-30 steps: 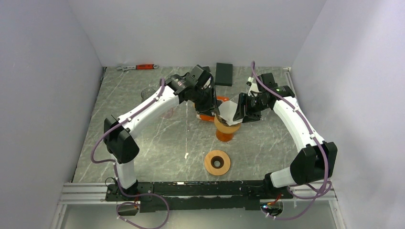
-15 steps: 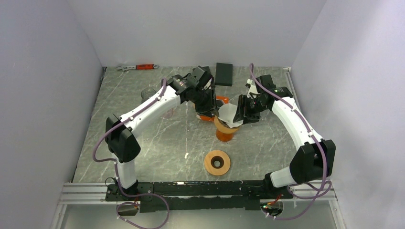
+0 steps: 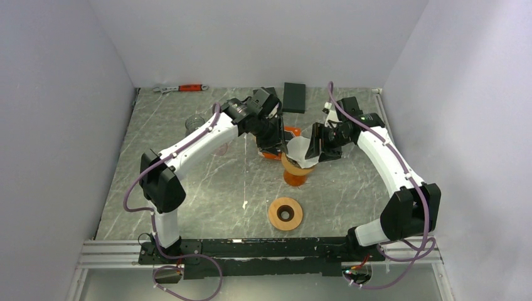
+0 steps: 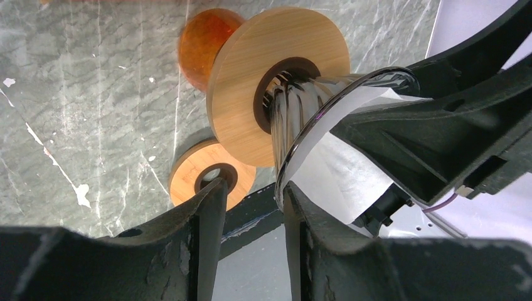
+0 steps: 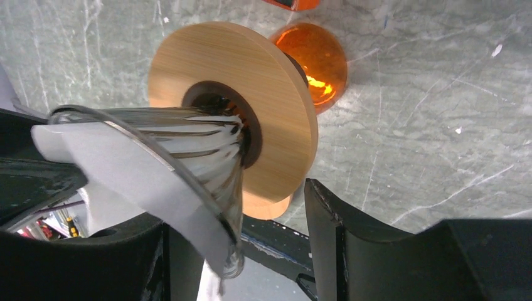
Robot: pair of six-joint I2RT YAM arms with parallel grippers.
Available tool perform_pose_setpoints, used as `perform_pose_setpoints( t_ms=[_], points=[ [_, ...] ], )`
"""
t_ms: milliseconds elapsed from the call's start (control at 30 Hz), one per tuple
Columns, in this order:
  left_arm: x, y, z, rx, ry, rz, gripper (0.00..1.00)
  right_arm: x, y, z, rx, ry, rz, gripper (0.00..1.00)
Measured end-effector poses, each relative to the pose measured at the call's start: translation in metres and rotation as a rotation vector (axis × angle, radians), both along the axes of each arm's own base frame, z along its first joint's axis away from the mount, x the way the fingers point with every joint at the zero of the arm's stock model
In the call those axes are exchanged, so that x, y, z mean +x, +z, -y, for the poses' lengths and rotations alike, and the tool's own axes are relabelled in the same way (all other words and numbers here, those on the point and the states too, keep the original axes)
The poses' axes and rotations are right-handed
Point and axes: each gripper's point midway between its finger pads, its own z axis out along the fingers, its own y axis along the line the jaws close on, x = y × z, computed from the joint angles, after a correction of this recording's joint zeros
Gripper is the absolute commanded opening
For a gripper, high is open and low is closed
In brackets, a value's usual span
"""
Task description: Place the coffee filter in the dripper
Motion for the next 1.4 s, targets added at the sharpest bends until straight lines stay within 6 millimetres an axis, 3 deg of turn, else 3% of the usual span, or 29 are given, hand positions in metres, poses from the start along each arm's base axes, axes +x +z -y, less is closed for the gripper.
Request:
perform_pose_setpoints(
  t_ms=[333, 633, 833, 1233, 1400],
  points=[
    [0.004, 0.008, 0.004, -0.022, 0.006, 0.021, 0.49, 0.016, 0.038, -0.011, 0.062, 0.013, 0.090, 0.62],
    [0.006, 0.010, 0.007, -0.038, 0.006, 0.031, 0.53, 0.018, 0.034, -0.012, 0.067, 0.014, 0.072, 0.62],
    [0.007, 0.011, 0.008, -0.042, 0.008, 0.032, 0.47, 0.019, 0.029, -0.013, 0.065, 0.011, 0.056, 0.62],
    [0.007, 0.011, 0.008, -0.043, 0.009, 0.032, 0.25, 0.027, 0.017, -0.015, 0.064, 0.000, 0.024, 0.49],
    [0.009, 0.011, 0.007, -0.045, 0.013, 0.033, 0.22, 0.027, 0.017, -0.015, 0.065, -0.002, 0.025, 0.46]
  ],
)
